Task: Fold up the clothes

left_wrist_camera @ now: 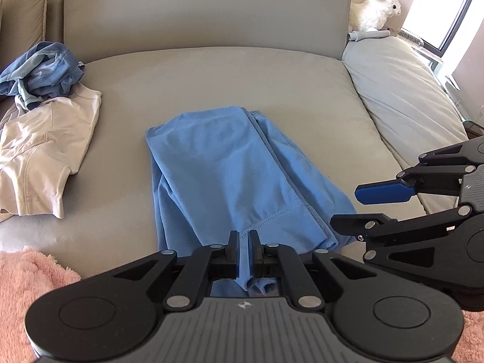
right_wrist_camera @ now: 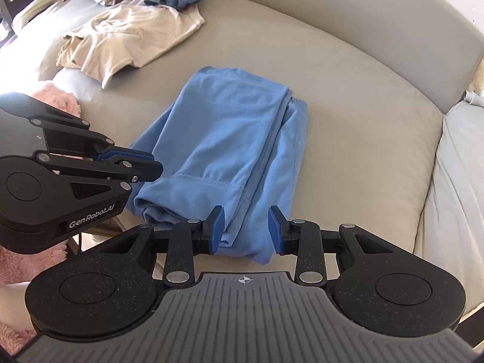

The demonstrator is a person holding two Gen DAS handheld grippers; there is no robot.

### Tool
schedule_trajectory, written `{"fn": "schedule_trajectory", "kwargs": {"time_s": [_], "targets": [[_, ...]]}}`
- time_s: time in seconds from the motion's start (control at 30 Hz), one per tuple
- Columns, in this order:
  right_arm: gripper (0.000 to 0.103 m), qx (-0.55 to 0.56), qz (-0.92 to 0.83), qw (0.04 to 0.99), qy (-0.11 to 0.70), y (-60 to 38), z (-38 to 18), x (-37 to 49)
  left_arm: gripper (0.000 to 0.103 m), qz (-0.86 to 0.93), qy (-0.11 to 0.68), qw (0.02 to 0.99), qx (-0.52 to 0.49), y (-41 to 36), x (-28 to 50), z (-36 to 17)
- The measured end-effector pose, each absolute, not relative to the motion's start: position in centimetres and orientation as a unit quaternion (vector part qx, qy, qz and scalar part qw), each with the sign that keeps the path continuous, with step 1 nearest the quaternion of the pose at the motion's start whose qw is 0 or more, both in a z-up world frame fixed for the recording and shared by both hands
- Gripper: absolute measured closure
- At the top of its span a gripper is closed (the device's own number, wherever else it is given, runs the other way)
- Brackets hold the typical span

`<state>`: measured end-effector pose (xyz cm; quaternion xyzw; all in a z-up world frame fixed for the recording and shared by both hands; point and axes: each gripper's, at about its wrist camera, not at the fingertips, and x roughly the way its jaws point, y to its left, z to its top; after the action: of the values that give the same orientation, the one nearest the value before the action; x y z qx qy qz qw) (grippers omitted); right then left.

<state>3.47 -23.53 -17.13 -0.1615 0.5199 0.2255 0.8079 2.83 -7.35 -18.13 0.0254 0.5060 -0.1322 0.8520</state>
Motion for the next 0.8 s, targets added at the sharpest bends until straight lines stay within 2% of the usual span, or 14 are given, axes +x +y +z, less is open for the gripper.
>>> {"fn": "schedule_trajectory", "kwargs": {"time_s": [0.2,0.37,0.57,0.7,0.77,0.8], "targets": [[0.066,-0.148,0.233,0.805,0.525,-23.7,-17.3,3.3,0.096,-0.122,0.513,0.850,0.013,-7.3,2.9,-18.0],[0.066,-0.123,0.242,0.811,0.518,-23.8,-17.4,3.8,0.094,-0.107,0.525,0.844,0.010,-7.1,3.1,-20.0],[0.070,-0.104,0.231,0.801,0.542,-23.7,-22.2,4.6,0.095,-0.113,0.535,0.836,0.037,-8.1,3.1,-23.3],[0.069,-0.100,0.228,0.797,0.550,-23.9,-22.9,4.2,0.094,-0.133,0.553,0.821,0.050,-7.5,2.8,-22.2],[0.069,-0.114,0.233,0.790,0.556,-23.8,-22.2,4.0,0.083,-0.142,0.548,0.823,0.043,-6.1,2.5,-20.4],[0.069,-0.109,0.234,0.787,0.560,-24.1,-21.8,4.1,0.083,-0.138,0.539,0.830,0.037,-5.3,2.5,-19.6]]}}
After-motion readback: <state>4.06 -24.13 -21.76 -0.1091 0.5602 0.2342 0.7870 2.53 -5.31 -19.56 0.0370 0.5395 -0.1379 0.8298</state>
